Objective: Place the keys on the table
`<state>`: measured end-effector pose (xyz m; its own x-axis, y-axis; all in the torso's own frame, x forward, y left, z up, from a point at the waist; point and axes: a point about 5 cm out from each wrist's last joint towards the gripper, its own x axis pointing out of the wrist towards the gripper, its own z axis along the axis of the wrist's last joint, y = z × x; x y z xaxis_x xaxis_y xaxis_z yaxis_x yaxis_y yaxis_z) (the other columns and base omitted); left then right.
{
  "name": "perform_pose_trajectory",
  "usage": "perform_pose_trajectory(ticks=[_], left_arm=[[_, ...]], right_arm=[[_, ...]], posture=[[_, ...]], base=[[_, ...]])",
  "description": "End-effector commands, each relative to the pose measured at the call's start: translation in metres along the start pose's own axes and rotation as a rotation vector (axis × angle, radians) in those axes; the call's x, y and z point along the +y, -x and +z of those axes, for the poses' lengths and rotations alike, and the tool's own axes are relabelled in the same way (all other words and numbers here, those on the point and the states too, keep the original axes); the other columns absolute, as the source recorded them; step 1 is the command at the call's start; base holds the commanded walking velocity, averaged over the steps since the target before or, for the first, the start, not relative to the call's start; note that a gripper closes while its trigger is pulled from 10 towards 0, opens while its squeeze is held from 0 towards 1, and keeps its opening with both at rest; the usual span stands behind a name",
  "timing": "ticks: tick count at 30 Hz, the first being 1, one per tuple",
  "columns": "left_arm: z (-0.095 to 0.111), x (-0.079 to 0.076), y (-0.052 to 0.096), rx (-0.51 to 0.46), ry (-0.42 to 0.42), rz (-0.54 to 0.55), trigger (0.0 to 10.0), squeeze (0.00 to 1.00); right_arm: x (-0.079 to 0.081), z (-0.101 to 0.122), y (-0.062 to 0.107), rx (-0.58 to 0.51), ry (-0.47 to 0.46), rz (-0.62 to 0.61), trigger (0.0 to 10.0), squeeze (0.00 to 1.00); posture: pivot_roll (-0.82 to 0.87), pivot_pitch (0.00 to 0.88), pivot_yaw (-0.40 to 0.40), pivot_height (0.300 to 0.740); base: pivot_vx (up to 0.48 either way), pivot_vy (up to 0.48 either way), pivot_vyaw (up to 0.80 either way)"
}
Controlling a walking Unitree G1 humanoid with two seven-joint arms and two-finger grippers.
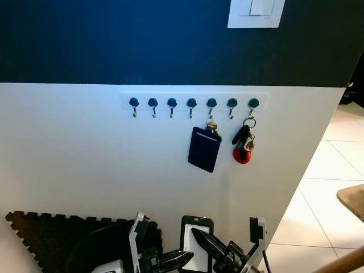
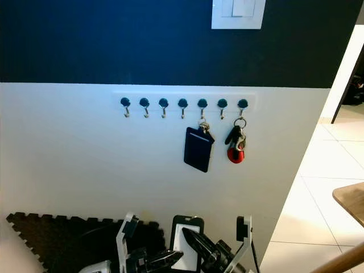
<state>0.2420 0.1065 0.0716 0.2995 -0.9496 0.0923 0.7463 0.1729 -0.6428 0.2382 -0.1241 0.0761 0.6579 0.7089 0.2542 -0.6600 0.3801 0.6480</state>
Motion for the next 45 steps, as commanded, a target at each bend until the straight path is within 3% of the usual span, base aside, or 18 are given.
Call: perform_pose_trajectory(ticks=[1,7,8,9,16,17,18,23,24,34,35,45], left_arm=[[0.0051,0.0003,0.0002,-0.020,-0.024,0.012,0.0,0.00],[0.0054,0.0008,0.0006,-0.016,-0.041,0.019,0.0,0.00],[0.0053,0.0009,0.0006,-0.012,-0.049,0.021,1.6,0.00],[0.0048,0.0021,0.0004,-0.008,-0.052,0.039,10.0,0.00],[0.0031,0.0052,-0.0010,0.001,-0.018,0.082,10.0,0.00],[0.0032,0.0053,-0.0011,0.001,-0.015,0.083,10.0,0.37],[0.0034,0.0054,-0.0014,-0.005,-0.007,0.081,10.0,1.00],[0.0047,0.0059,-0.0014,-0.004,-0.033,0.086,10.0,1.00],[0.0049,0.0059,-0.0013,-0.004,-0.037,0.087,10.0,0.00],[0.0056,0.0065,-0.0009,-0.008,-0.037,0.100,10.0,0.00],[0.0051,0.0068,-0.0007,-0.007,-0.037,0.104,10.0,0.00],[0.0046,0.0085,0.0010,-0.005,-0.060,0.125,10.0,0.00]], right_arm=[[-0.0048,-0.0013,0.0054,0.001,0.005,-0.047,10.0,0.00],[-0.0050,-0.0013,0.0049,0.000,0.007,-0.049,10.0,0.00],[-0.0049,-0.0013,0.0047,0.000,0.008,-0.049,10.0,0.00],[-0.0049,-0.0014,0.0046,0.000,0.008,-0.050,10.0,0.00],[-0.0047,-0.0019,0.0043,0.000,0.009,-0.050,10.0,0.00],[-0.0046,-0.0019,0.0042,0.000,0.009,-0.050,10.0,0.00],[-0.0045,-0.0020,0.0042,0.000,0.009,-0.050,10.0,0.00],[-0.0044,-0.0021,0.0043,0.000,0.008,-0.049,10.0,0.00],[-0.0044,-0.0020,0.0042,-0.001,0.008,-0.049,10.0,0.00],[-0.0049,-0.0012,0.0043,-0.010,-0.002,-0.049,10.0,0.00],[-0.0053,-0.0005,0.0049,-0.022,-0.017,-0.047,0.0,0.00],[-0.0067,0.0003,0.0058,-0.027,-0.015,-0.058,0.0,0.00]], posture=[[0.01,0.066,0.015,0.740],[0.01,0.064,0.014,0.740],[0.01,0.065,0.015,0.740],[0.01,0.065,0.015,0.740],[0.01,0.067,0.016,0.740],[0.01,0.067,0.016,0.740],[0.01,0.067,0.016,0.740],[0.01,0.067,0.017,0.740],[0.01,0.067,0.017,0.740],[0.01,0.067,0.017,0.740],[0.01,0.068,0.017,0.740],[0.01,0.067,0.017,0.740]], base=[[0.000,0.000,0.00],[0.000,0.000,0.00],[0.000,0.000,0.00],[0.000,0.000,0.00],[0.000,0.000,0.00],[0.000,0.000,0.00],[0.000,0.000,0.00],[0.000,0.000,0.00],[0.000,0.000,0.00],[0.000,0.000,0.00],[0.000,0.000,0.00],[0.000,0.000,0.00]])
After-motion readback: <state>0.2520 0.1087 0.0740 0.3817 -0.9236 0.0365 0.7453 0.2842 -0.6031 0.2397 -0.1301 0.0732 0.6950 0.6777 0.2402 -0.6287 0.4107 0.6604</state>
